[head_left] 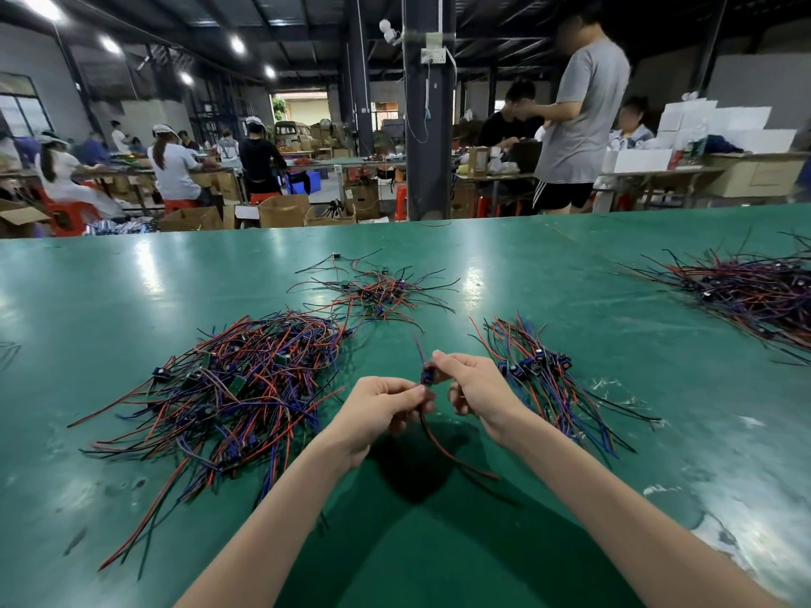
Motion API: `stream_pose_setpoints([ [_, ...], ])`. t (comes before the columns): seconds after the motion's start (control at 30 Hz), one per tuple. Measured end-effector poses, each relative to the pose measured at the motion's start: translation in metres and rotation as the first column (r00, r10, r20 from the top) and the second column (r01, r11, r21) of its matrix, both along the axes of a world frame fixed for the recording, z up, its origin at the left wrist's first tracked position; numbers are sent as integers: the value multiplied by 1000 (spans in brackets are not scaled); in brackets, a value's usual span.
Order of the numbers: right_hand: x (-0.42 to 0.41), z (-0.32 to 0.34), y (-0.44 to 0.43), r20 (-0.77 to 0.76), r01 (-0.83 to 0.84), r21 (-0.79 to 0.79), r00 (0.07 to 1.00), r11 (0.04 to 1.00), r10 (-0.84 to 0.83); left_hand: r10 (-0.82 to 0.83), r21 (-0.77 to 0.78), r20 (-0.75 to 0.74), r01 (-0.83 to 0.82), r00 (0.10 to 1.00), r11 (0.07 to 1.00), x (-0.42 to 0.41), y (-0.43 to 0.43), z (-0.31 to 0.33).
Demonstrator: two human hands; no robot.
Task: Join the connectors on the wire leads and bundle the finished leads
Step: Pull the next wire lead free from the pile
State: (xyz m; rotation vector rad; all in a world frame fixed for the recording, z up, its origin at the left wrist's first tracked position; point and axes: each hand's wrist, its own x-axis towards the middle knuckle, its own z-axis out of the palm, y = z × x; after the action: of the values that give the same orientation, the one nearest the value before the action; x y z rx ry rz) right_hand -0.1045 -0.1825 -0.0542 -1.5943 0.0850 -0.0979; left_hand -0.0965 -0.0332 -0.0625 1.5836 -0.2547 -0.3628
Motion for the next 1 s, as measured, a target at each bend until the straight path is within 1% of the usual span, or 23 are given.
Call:
stream_pose_setpoints([
  [0.1,0,-3,3,-74,-29,-46,997,999,25,88,-26,15,-88,996,996,3,2,1],
  [0.27,-3,-5,10,-168,-125,26,977,992,127,191,-23,81,-190,978,982,4,4,1],
  [0.43,-7,-7,12,-164,-223,42,960,974,227,212,8,137,-215,968,977,3,5,1],
  [0.7,-11,-7,11,-166,-297,35,940,954,299,254,6,157,-258,954,966,2,3,4],
  [0.77,-12,-7,14,-164,-308,39,936,950,310,260,-4,146,-262,955,965,1,3,4],
  [0.9,-13,-8,17,-142,-274,38,951,961,276,261,-53,58,-258,964,965,1,3,5],
  [1.0,-13,-8,17,-129,-262,21,956,965,262,253,-79,20,-250,967,965,2,2,5],
])
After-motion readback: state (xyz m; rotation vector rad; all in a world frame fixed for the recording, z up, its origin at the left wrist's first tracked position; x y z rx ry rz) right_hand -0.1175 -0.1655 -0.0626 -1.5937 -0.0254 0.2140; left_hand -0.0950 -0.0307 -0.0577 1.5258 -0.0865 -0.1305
